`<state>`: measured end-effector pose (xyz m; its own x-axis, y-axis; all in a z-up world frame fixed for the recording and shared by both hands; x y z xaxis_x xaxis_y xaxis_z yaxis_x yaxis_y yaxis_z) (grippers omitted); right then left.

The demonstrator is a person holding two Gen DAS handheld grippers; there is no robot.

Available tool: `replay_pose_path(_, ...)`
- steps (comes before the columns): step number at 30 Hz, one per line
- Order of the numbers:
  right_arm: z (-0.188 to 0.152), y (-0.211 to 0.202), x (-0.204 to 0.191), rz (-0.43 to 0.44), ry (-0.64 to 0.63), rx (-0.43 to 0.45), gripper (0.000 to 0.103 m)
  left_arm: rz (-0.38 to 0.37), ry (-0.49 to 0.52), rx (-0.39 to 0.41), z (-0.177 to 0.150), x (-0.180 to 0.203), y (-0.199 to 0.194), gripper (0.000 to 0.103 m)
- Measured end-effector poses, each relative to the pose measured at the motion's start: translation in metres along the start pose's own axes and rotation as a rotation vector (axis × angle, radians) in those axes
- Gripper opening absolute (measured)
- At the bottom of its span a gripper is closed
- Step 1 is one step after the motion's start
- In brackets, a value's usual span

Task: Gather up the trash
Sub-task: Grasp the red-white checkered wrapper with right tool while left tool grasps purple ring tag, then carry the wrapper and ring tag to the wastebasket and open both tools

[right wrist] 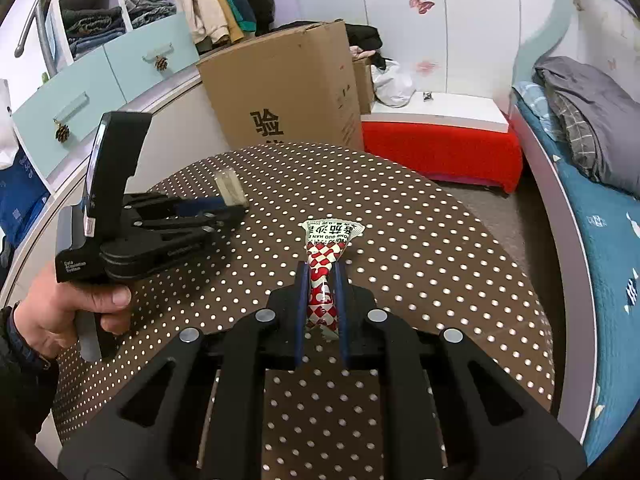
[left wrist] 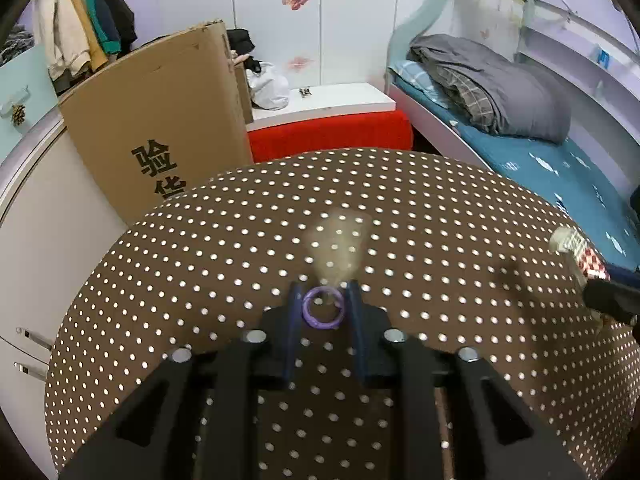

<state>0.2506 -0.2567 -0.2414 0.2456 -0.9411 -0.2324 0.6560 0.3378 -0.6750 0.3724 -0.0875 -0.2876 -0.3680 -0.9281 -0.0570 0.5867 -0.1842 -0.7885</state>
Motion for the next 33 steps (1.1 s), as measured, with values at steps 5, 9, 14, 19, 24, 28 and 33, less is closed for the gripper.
replay_pose_path(5,-0.004,-0.013,0.004,-0.009,0.012,0.012,0.013,-0.048,-0.026,0.015,-0.012,0.007,-0.007,0.021)
replay_pose_path(9,-0.007,-0.029,0.006,-0.012,0.021,0.029,0.013,-0.076,-0.058,0.049,-0.018,0.010,-0.032,0.021)
replay_pose_path(14,-0.009,-0.059,0.010,-0.021,0.030,0.069,0.013,-0.102,-0.067,0.115,-0.020,0.023,-0.077,0.022)
replay_pose_path(19,-0.008,-0.097,0.017,-0.037,0.040,0.128,0.013,-0.127,-0.048,0.188,-0.018,0.043,-0.123,0.022)
replay_pose_path(24,-0.004,-0.144,0.035,-0.056,0.068,0.206,0.013,-0.171,-0.012,0.256,-0.011,0.077,-0.166,0.022)
replay_pose_path(28,-0.004,-0.180,0.056,-0.085,0.102,0.265,0.013,-0.230,0.033,0.304,-0.003,0.119,-0.194,0.022)
replay_pose_path(33,-0.014,-0.216,0.097,-0.135,0.184,0.315,0.013,-0.291,0.049,0.315,0.001,0.166,-0.203,0.022)
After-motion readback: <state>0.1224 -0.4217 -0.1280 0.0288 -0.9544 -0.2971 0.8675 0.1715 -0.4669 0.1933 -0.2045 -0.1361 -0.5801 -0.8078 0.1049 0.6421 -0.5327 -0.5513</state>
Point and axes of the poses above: each gripper's, at about its wrist camera, not at the fingertips, and y roughly the way its jaws point, x to its right, z to its top, the point moved 5 cm from there along y, roughly the way its jaws point, and after that the axes turned 2 degrees about z, right-handed, at the moved point
